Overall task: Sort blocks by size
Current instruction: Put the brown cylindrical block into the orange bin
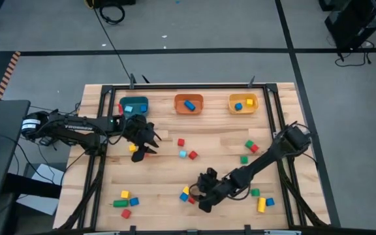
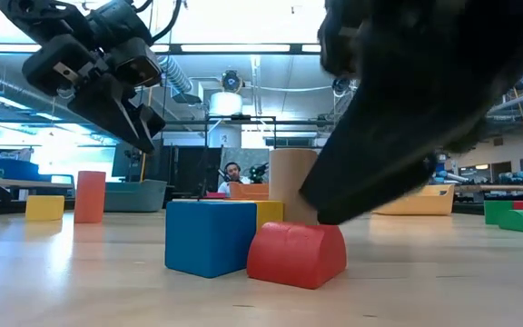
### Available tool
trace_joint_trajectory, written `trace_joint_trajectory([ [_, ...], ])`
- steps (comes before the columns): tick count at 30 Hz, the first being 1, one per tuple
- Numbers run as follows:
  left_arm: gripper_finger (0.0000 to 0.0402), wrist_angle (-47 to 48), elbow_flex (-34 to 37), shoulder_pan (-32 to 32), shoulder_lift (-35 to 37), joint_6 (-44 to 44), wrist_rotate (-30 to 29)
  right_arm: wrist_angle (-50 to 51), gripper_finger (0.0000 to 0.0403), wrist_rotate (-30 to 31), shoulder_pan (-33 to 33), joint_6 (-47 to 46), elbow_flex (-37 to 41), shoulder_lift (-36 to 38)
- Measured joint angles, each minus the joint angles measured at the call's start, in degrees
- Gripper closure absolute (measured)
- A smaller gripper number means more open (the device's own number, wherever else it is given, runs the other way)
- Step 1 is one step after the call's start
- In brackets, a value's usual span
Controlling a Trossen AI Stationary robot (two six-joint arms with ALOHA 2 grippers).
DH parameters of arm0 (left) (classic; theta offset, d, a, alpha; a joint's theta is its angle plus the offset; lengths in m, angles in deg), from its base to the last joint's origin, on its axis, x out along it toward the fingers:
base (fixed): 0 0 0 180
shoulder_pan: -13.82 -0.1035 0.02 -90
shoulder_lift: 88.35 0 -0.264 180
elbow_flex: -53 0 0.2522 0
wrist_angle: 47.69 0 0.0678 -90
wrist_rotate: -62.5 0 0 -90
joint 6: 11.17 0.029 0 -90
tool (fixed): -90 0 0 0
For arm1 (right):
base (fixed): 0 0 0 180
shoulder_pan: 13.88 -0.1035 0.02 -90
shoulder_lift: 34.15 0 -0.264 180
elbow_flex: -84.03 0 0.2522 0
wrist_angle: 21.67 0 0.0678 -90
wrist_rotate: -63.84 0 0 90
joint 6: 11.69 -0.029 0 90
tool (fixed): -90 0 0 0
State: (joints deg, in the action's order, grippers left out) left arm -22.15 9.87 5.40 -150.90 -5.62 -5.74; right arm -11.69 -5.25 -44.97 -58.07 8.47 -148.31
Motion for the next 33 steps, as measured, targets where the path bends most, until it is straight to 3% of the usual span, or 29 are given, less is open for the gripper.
trace_joint_trajectory([
  [11, 0.0254, -0.15, 0.00, -0.02, 0.00, -1.33, 1.70, -2.55, 0.0138, 0.01, 2.78, 5.56, -0.09, -1.82],
  [21, 0.0254, -0.17, 0.00, -0.02, 0.00, -1.34, 1.70, -2.72, 0.0250, -5.57, 4.39, 7.81, -0.07, -1.67],
  [25, 0.0254, -0.17, 0.00, -0.02, 0.00, -1.34, 1.70, -2.25, 0.0257, -7.97, 4.35, 7.55, -0.07, -1.11],
  [29, 0.0254, -0.64, 0.00, -0.02, 0.00, -1.34, 1.68, 2.77, 0.0257, -8.88, 4.35, 6.98, 0.00, 2.13],
  [33, 0.0254, -1.17, 0.00, -0.02, 0.00, -1.37, 1.68, 14.26, 0.0257, -8.89, 5.04, 5.09, 0.00, 7.98],
])
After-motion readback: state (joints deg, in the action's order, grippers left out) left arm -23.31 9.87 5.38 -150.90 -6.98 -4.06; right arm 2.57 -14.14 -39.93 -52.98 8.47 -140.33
